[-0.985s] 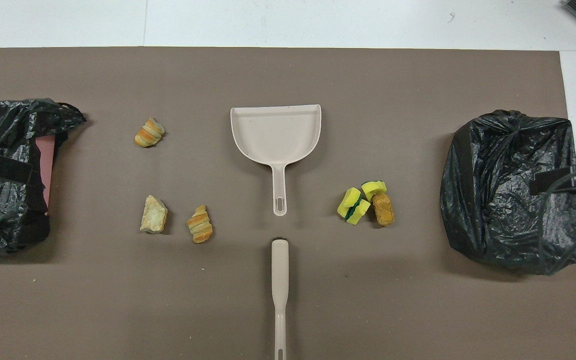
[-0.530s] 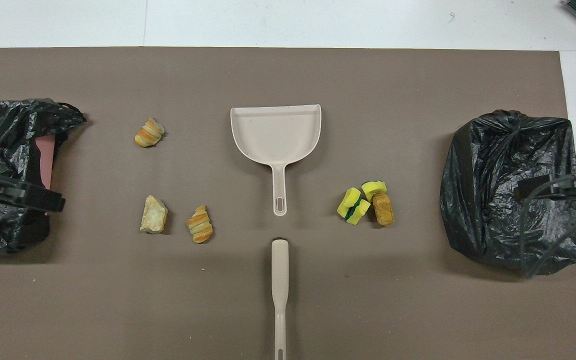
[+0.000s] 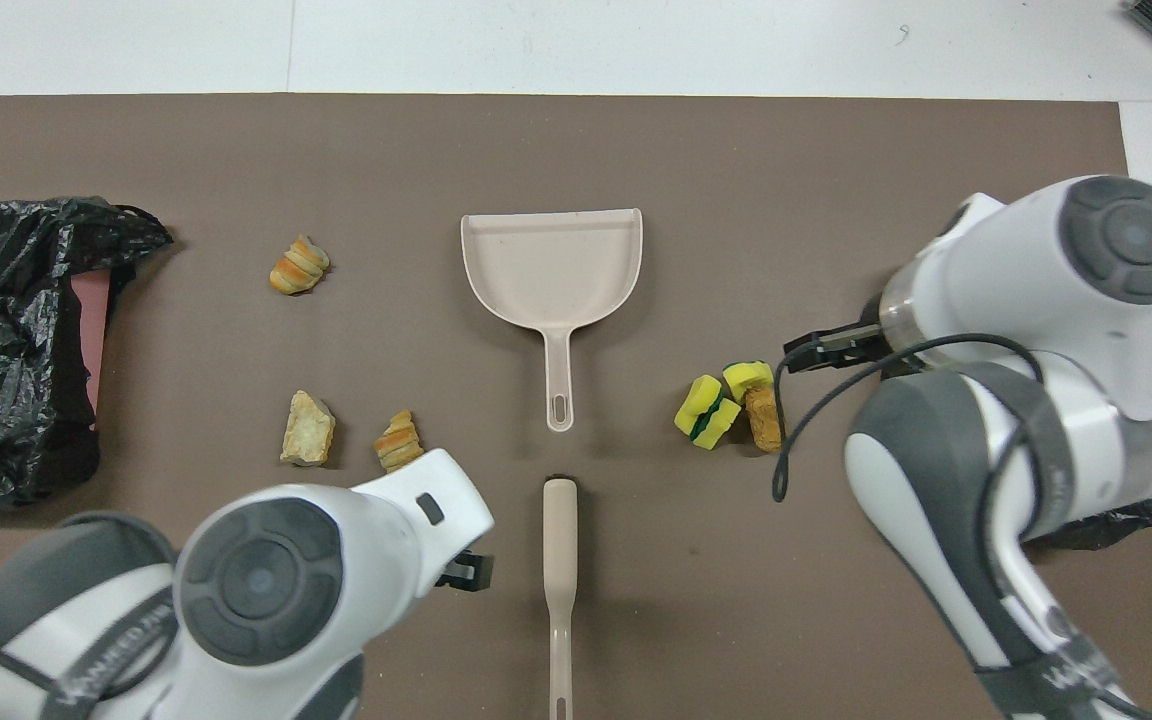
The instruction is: Sweep and dump trash in bin
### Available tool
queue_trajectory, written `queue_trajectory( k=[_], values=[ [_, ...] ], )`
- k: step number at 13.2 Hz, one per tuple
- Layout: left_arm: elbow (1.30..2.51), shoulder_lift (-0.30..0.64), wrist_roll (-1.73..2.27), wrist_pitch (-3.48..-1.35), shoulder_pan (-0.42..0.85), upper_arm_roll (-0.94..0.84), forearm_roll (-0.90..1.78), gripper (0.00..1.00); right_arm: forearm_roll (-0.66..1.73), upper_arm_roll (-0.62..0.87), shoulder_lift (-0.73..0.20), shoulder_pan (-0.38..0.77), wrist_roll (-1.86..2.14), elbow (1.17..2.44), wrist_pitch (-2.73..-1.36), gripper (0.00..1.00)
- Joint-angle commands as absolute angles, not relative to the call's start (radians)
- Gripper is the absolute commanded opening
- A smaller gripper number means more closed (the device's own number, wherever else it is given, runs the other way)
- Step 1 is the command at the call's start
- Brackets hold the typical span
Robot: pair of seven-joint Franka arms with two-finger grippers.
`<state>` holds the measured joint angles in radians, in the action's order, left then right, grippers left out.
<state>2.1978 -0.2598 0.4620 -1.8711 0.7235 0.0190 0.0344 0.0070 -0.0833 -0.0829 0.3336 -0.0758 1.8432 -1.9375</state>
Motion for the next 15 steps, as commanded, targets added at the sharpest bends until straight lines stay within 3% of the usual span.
queue_trajectory(
  k=[1, 4, 6, 9, 15],
  values=[
    [2.321, -0.272, 0.585, -2.003, 0.874, 0.038, 0.043, 1.0, 0.111, -0.083, -0.175, 0.363, -0.097, 1.761, -1.991, 1.0],
    [2.37, -0.203, 0.696, -2.121, 1.009, 0.038, 0.043, 1.0, 0.147, -0.072, -0.285, 0.431, -0.175, 1.68, -2.043, 1.0],
    [2.391, -0.166, 0.751, -2.178, 1.077, 0.038, 0.044, 1.0, 0.14, -0.061, -0.386, 0.469, -0.26, 1.55, -2.037, 1.0],
    [2.398, -0.138, 0.75, -2.207, 1.086, 0.035, 0.054, 1.0, 0.126, -0.061, -0.497, 0.553, -0.313, 1.493, -2.087, 1.0],
    [2.402, -0.075, 0.735, -2.213, 1.094, 0.035, 0.078, 0.9, 0.113, -0.057, -0.511, 0.598, -0.304, 1.522, -2.102, 1.0]
  ],
)
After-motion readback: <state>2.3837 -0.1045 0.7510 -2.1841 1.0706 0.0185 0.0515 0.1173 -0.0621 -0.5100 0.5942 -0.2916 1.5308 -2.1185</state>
